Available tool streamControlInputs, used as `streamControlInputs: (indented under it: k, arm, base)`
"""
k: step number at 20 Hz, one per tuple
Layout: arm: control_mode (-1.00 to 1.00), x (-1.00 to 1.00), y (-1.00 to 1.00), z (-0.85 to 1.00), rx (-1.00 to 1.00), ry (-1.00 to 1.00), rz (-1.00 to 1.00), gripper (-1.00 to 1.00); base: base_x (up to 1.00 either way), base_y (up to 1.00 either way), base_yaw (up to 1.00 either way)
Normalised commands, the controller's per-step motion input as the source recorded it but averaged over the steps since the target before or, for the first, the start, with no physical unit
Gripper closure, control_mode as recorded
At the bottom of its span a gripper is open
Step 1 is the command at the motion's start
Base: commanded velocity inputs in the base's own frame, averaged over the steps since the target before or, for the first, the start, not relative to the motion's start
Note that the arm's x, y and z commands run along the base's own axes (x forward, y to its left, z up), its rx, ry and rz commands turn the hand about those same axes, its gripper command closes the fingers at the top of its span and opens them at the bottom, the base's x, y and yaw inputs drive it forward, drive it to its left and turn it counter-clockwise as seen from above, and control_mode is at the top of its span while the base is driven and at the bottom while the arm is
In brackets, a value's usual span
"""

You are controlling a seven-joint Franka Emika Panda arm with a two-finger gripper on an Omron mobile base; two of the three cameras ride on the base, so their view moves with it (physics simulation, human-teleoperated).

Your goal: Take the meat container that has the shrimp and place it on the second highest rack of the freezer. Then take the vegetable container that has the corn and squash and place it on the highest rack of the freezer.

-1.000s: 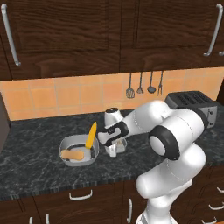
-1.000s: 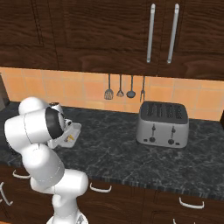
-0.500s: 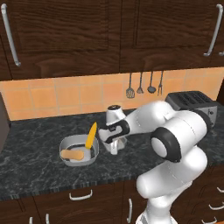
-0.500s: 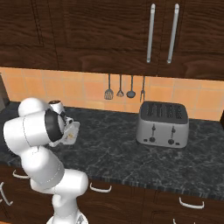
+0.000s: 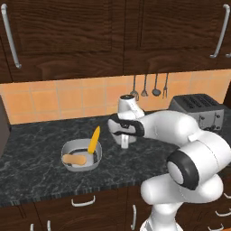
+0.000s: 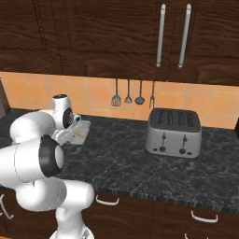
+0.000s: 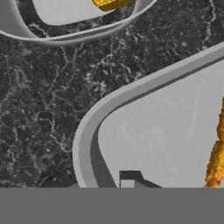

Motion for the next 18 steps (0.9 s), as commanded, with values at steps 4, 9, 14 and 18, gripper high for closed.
streamControlInputs:
  k: [4,9,14,18]
  arm:
    - [-1.0,-0.74,-0.52,0.39,0.0,-0.06,-0.14,1.0]
    - [-1.0,-0.66,-0.99,0.3,0.03,-0.05,-0.15,1.0]
    - [-1.0,-0.52,-1.0,0.19,0.04,-0.04,-0.07,1.0]
    - [-1.0,-0.11,-0.4,0.28,0.0,-0.01,-0.04,1.0]
  base:
    - [0.0,0.0,0.0]
    - [0.0,0.0,0.0]
    - [0.0,0.0,0.0]
    - [0.0,0.0,0.0]
